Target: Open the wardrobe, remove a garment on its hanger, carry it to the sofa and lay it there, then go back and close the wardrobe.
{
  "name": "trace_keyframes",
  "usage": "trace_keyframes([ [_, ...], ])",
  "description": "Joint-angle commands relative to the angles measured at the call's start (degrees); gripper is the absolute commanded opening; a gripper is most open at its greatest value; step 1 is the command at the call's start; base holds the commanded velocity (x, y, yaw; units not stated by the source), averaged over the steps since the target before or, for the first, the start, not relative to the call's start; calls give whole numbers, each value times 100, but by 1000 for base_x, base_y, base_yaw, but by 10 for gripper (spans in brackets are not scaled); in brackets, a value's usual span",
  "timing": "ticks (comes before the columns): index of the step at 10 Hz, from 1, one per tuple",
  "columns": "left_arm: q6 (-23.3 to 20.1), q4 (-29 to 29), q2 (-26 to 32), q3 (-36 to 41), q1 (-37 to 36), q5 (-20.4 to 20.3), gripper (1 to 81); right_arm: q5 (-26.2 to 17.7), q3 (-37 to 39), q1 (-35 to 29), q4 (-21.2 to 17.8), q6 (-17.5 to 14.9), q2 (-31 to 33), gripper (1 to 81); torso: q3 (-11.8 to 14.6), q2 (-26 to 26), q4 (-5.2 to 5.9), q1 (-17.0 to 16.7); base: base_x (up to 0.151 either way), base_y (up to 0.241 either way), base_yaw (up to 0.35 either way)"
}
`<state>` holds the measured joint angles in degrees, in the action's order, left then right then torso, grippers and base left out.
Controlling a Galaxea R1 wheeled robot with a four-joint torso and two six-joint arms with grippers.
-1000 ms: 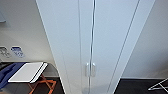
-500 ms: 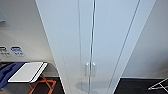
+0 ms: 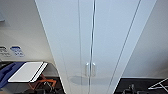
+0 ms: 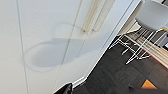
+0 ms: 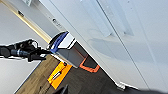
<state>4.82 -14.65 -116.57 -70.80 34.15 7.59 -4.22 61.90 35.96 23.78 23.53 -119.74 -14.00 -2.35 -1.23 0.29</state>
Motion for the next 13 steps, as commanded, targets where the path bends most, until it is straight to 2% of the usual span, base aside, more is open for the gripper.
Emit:
trace_keyframes([
  [1, 72, 481, -96, -48, -1256, 647, 811, -334, 295, -1077, -120, 275, -167, 811, 0, 0, 0, 0, 0, 0, 0],
  [4, 81, 752, -464, -424, -1537, 647, 811, -641, 531, -1638, -102, 591, -536, 811, -6, 5, 0, 5, 0, 0, 0],
  [7, 81, 859, -992, -882, -1713, 656, 811, -686, 892, -2069, -111, 759, -896, 811, -11, 9, 0, 9, 0, 0, 0],
  [13, 124, 973, -1835, -1700, -1898, 752, 811, -844, 1814, -2448, -120, 846, -1828, 811, -15, 15, 0, 15, 0, 0, 0],
])
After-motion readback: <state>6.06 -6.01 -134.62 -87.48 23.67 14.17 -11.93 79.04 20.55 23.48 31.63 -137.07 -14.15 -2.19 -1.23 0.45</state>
